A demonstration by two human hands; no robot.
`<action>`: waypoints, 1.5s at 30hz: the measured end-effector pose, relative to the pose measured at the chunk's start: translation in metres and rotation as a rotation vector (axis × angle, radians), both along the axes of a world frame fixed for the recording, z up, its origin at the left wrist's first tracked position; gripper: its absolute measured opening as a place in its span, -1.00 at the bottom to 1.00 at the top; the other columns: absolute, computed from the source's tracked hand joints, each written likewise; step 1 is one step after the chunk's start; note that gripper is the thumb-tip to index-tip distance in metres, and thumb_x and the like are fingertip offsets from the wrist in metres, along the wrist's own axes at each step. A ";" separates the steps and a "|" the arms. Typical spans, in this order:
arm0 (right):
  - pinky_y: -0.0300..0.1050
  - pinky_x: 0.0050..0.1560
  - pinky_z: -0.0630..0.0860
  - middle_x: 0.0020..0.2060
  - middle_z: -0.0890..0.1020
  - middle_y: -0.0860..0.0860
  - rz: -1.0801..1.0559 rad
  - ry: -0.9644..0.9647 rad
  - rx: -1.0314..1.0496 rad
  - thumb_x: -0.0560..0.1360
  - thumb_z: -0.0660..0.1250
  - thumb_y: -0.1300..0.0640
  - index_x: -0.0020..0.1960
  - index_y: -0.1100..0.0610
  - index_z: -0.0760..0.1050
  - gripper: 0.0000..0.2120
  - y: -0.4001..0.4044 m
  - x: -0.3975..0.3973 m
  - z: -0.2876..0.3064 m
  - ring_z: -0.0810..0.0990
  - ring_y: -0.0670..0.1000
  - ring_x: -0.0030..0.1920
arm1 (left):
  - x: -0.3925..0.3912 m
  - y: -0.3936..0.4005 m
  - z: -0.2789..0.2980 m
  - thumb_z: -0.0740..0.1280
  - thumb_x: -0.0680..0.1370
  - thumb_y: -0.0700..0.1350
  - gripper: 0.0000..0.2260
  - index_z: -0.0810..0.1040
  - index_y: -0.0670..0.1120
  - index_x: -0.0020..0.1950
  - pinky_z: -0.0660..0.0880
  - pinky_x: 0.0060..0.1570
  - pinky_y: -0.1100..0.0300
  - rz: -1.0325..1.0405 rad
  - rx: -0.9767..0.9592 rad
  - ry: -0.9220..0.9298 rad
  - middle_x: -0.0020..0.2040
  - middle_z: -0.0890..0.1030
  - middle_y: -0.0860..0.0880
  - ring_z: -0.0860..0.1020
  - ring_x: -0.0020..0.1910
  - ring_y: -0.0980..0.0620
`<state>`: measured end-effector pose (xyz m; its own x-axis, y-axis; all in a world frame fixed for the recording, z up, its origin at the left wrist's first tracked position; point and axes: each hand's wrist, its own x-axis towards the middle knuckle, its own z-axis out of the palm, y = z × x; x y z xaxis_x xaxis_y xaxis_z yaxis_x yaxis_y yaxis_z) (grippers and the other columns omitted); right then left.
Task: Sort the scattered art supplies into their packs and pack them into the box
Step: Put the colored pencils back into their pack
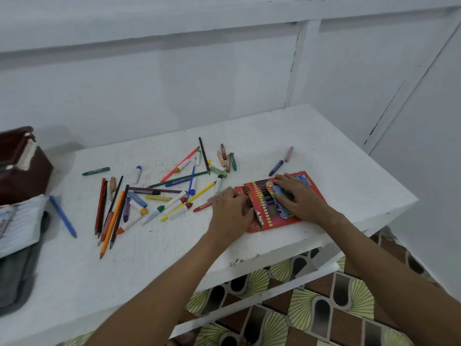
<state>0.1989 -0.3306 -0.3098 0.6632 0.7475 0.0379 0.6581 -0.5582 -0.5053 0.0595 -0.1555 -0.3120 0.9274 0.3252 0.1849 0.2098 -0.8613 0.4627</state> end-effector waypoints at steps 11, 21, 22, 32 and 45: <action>-0.12 0.43 0.05 0.48 0.25 0.02 -0.001 0.009 -0.004 0.59 0.19 -0.03 0.49 0.10 0.23 -0.50 0.000 -0.002 0.003 0.10 0.02 0.51 | 0.005 -0.006 -0.001 0.28 0.55 0.10 -0.75 0.66 -0.02 0.00 0.40 0.00 0.05 0.029 -0.057 -0.044 -0.12 0.43 0.02 0.43 -0.05 0.04; -0.11 0.42 0.06 0.48 0.25 0.01 0.009 0.018 -0.011 0.59 0.19 -0.04 0.49 0.08 0.23 -0.50 0.001 0.000 0.002 0.10 0.01 0.51 | 0.011 -0.005 0.006 0.30 0.53 0.06 -0.77 0.66 -0.04 0.00 0.37 0.03 0.05 0.056 -0.046 -0.038 -0.15 0.47 0.02 0.46 -0.09 0.05; -0.10 0.43 0.06 0.48 0.25 0.01 0.011 0.023 -0.007 0.59 0.19 -0.04 0.49 0.08 0.23 -0.50 0.001 0.000 0.002 0.10 0.01 0.51 | 0.012 -0.005 0.006 0.30 0.54 0.06 -0.77 0.66 -0.05 -0.02 0.35 0.01 0.07 0.077 -0.048 -0.045 -0.16 0.47 0.02 0.47 -0.10 0.05; -0.02 0.49 0.08 0.49 0.23 -0.02 0.016 -0.015 -0.020 0.59 0.19 -0.03 0.49 0.07 0.22 -0.49 0.002 -0.002 0.000 0.08 0.01 0.51 | 0.022 0.005 0.011 0.27 0.55 0.09 -0.74 0.62 -0.06 -0.05 0.31 0.02 0.06 0.064 0.072 0.061 -0.10 0.56 -0.01 0.50 -0.09 0.01; -0.15 0.43 0.00 0.50 0.21 -0.06 0.010 -0.029 -0.041 0.59 0.15 -0.11 0.50 0.05 0.20 -0.47 0.002 0.001 -0.004 0.05 -0.04 0.52 | 0.083 0.174 0.071 0.27 0.55 -0.19 -0.70 0.54 -0.20 0.26 0.40 0.22 0.08 0.271 0.037 0.215 0.26 0.52 -0.16 0.47 0.24 -0.13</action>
